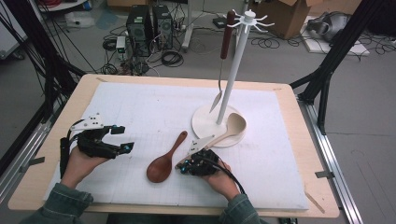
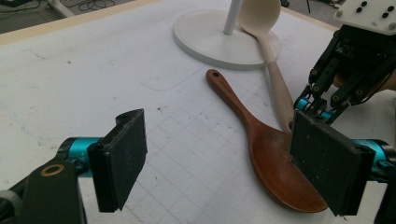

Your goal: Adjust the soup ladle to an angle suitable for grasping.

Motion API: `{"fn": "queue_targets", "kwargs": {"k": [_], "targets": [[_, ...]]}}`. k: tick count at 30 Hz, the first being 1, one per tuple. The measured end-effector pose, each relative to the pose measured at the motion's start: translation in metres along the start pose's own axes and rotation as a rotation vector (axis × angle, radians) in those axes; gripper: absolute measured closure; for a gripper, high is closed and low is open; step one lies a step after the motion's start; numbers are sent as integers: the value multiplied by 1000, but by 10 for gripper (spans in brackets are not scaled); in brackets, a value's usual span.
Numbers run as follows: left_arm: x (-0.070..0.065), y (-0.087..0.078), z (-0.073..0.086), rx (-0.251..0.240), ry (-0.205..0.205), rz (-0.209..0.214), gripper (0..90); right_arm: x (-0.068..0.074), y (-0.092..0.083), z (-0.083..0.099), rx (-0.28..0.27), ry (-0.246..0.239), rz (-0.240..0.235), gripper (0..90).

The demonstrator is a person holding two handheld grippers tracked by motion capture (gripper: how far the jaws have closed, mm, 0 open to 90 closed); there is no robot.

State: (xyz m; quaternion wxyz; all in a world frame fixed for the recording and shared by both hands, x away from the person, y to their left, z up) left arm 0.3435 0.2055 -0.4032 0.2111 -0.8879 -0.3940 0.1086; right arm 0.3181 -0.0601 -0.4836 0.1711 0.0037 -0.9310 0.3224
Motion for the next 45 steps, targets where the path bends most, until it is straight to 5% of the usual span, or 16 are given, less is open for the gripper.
{"fn": "queue_targets", "kwargs": {"k": [17,27,45], "targets": [[-2,2,1,3,3,3,201,6,-40,14,-52,29,46,896],[-4,4,1,5,4,11,205,-4,-69,25,-66,65,103,883],[-7,6,2,3,8,22,208,-21,-88,32,-67,117,165,852]]}}
Point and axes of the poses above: each handheld gripper's, and its own axes: y roughly forward along the jaws, z roughly out of its underside, x roughly to its left, the point moved 6 cm from there along y, roughly forward along the jaws, and after that the axes turned 14 degrees about -z, right-handed, at the moved point
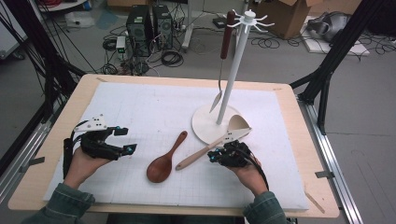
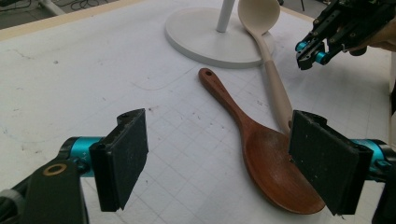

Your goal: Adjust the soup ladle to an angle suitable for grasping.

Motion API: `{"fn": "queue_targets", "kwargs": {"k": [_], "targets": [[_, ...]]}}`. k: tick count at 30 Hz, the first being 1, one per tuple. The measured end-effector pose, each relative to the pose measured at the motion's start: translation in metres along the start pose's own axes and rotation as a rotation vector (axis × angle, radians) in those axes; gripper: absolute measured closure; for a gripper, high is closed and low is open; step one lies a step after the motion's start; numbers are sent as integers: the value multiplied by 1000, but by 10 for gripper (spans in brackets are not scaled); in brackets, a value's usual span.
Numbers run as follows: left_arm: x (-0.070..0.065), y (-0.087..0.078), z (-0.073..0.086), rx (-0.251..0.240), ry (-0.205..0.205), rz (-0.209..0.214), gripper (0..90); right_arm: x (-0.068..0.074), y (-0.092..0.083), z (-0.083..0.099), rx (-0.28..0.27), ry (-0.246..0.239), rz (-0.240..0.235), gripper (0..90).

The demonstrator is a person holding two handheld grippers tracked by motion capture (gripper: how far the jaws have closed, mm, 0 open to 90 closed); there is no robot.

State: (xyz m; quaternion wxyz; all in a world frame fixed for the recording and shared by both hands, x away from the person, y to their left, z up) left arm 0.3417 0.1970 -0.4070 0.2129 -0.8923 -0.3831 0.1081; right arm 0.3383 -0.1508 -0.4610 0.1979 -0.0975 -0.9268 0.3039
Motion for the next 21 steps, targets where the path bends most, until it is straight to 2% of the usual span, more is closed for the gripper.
{"fn": "queue_targets", "kwargs": {"k": [12,17,21], "targets": [[-18,11,1,1,35,38,260,-1,-14,10,-53,14,26,706],[-32,20,0,-4,59,48,289,0,-22,15,-69,13,49,643],[-44,29,-3,9,72,73,310,1,-28,19,-83,11,58,598]]}}
Point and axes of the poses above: each handheld gripper's, and its own axes: y roughly forward along the jaws, z roughly out of its underside, x roughly to its left, the point moved 6 cm from there along y, roughly forward along the jaws, and after that the axes turned 14 degrees about -z, right-handed, at the moved point
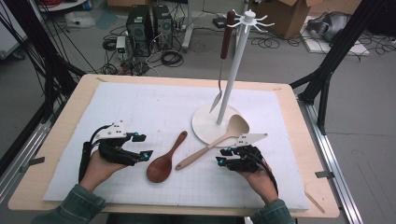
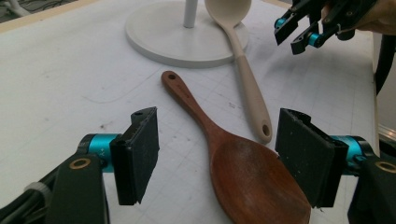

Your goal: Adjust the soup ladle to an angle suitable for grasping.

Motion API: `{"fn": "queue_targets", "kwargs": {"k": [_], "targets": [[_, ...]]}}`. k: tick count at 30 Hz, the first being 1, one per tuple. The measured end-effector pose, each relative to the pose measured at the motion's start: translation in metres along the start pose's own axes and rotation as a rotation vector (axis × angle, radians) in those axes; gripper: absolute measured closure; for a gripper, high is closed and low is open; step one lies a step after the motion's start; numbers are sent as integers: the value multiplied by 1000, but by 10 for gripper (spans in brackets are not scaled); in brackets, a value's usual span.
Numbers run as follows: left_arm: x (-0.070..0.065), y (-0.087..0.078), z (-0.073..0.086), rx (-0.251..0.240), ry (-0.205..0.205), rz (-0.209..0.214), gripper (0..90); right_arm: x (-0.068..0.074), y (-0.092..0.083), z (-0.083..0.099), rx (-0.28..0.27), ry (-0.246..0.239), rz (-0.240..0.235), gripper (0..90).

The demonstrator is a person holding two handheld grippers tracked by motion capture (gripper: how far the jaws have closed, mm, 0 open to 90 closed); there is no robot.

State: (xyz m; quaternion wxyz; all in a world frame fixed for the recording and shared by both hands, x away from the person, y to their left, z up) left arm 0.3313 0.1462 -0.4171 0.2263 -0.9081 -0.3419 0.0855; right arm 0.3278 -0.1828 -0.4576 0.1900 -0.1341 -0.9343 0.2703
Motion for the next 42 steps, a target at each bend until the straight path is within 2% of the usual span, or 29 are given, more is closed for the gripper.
{"fn": "queue_targets", "kwargs": {"k": [4,8,19,27,31,42], "targets": [[-10,10,-5,11,14,19,335,0,-6,5,-15,11,6,542],[-20,19,-11,7,-3,39,367,1,-13,9,-29,14,19,469],[-49,54,-16,46,38,60,424,1,-30,20,-80,36,44,349],[-63,76,-17,73,44,69,483,1,-38,25,-101,36,59,330],[-68,86,-14,101,60,66,504,0,-40,26,-105,30,66,330],[-72,104,-4,183,87,63,542,0,-38,27,-102,29,67,330]]}}
Point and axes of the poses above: each handheld gripper's, and its own axes: y roughly forward along the jaws, z roughly out of its underside, x roughly to its left, the point moved 6 cm from there along y, roughly forward along the jaws, and after that the axes turned 14 degrees about -z, right-handed, at the moved point
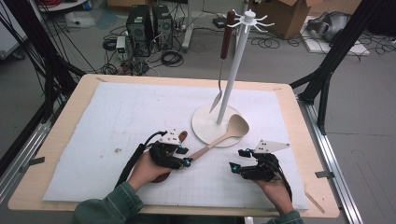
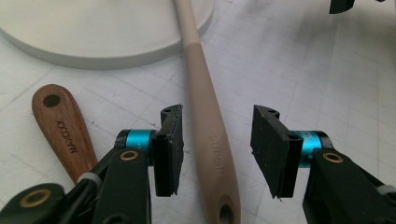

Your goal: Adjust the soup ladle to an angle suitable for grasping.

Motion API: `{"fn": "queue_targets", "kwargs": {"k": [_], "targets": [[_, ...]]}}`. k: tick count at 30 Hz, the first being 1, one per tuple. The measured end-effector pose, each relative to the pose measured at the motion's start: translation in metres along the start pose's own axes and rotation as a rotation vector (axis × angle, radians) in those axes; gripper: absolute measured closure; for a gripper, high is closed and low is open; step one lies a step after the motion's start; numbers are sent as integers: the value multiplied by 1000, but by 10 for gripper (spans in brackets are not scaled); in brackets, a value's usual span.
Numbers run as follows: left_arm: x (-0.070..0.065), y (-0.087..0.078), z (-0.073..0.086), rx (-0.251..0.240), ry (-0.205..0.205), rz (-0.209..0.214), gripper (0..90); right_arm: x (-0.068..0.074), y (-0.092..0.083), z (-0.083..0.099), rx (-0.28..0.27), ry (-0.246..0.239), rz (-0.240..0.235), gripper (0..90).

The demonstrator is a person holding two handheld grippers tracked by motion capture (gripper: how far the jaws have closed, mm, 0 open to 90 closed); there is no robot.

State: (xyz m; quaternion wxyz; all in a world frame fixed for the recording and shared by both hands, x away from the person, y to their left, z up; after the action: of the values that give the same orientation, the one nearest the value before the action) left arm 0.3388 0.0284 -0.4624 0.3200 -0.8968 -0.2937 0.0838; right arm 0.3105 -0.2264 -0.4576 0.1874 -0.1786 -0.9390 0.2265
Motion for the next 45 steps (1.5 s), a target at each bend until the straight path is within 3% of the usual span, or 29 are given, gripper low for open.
{"fn": "queue_targets", "kwargs": {"k": [8,17,29,45], "targets": [[-2,9,6,69,22,-21,573,1,3,-1,3,2,-1,330],[-6,16,9,109,53,-29,621,1,5,-2,3,-2,-1,332],[-7,16,8,117,57,-45,655,5,5,-6,3,-9,-6,338],[-14,4,7,114,83,14,656,12,4,-18,21,-36,-9,343]]}}
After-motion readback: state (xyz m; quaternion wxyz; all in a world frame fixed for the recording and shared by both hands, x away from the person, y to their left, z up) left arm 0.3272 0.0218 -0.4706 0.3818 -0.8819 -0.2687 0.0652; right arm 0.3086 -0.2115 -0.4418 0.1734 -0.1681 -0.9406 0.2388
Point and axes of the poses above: each handheld gripper's, and its own axes: y roughly forward along the jaws, z roughly out of its underside, x roughly to its left, the point moved 6 cm from there along y, roughly forward along the jaws, and after that the axes turned 14 degrees about -z, right-handed, at the moved point
